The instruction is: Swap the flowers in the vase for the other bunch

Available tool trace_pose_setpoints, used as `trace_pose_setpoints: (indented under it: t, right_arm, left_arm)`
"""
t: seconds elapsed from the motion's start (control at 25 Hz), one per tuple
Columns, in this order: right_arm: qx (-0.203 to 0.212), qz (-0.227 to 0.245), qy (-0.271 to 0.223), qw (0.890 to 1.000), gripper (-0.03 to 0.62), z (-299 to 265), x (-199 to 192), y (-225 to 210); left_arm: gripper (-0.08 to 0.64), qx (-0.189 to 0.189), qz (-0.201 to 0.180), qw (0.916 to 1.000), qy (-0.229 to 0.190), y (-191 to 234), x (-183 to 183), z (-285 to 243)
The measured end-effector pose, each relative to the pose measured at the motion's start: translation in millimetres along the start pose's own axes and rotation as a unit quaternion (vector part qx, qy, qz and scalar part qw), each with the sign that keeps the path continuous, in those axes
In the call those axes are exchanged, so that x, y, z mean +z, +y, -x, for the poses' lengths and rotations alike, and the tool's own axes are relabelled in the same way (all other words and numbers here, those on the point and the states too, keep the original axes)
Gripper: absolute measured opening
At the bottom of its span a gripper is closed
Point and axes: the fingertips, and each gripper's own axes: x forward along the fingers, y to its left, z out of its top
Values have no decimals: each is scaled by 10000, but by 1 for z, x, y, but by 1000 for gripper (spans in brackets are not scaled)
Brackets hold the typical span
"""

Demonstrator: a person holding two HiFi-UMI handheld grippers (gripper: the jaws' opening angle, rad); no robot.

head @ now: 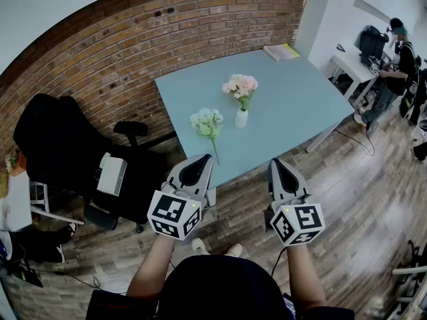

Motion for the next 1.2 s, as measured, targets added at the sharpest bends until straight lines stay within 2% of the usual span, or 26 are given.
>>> trace_pose_setpoints:
  t: [0.76, 1.0, 1.2]
  right_arm:
    - [337, -314, 5, 9989, 12, 20, -15, -40]
    - [328, -445, -29, 9985, 12, 24, -16, -63]
    - [381, -466, 15, 9982, 12, 18, -21, -67]
  left_arm:
    - [0, 194, -110, 9995, 224, -46, -21, -24]
    - [0, 124, -213, 9991, 344, -65, -24, -38]
    - [0, 170, -217, 9986, 461, -65, -31, -42]
